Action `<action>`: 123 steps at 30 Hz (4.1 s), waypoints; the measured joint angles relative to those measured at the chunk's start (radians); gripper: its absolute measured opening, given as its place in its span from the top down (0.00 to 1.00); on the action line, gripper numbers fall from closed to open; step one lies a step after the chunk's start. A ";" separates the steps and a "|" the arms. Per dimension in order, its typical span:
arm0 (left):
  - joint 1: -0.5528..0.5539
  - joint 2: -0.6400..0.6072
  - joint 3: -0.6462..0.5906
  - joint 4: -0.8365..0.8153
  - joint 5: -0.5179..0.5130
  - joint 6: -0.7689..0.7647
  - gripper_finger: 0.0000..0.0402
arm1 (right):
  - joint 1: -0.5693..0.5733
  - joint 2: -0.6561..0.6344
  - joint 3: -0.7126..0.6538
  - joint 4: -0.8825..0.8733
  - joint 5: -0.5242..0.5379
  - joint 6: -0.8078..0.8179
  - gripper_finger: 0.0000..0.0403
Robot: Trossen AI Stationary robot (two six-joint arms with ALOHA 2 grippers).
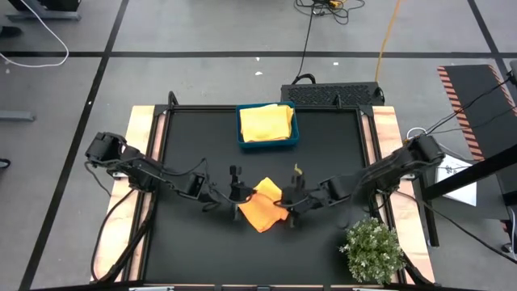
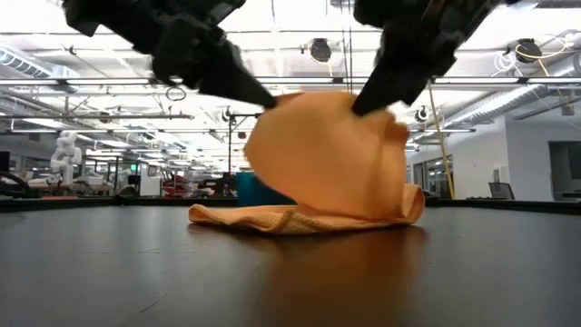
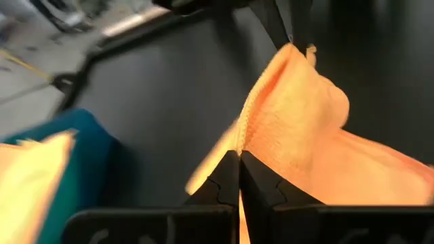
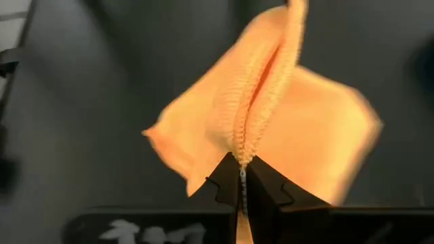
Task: Fold microfiber towels
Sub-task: Fold the folded orange microfiber towel, then put the folded orange microfiber towel into the blue bin
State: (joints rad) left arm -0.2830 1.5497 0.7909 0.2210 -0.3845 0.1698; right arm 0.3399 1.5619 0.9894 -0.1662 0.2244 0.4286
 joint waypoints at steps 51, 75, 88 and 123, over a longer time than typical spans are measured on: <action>0.136 0.033 0.146 -0.346 0.194 0.059 1.00 | -0.124 -0.039 -0.106 0.169 -0.235 -0.018 1.00; 0.019 0.018 0.148 -0.610 0.176 -0.045 1.00 | -0.104 0.179 -0.103 0.499 -0.439 0.088 0.99; -0.007 0.029 0.145 -0.674 0.246 -0.045 1.00 | -0.103 0.202 -0.104 0.571 -0.480 0.056 0.95; 0.038 0.118 0.145 -0.280 0.328 -0.088 0.84 | -0.203 0.170 -0.196 0.324 -0.090 -0.122 0.73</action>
State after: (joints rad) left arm -0.2447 1.6676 0.9355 -0.0589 -0.0562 0.0823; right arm 0.1366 1.7317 0.7930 0.1580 0.1348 0.3065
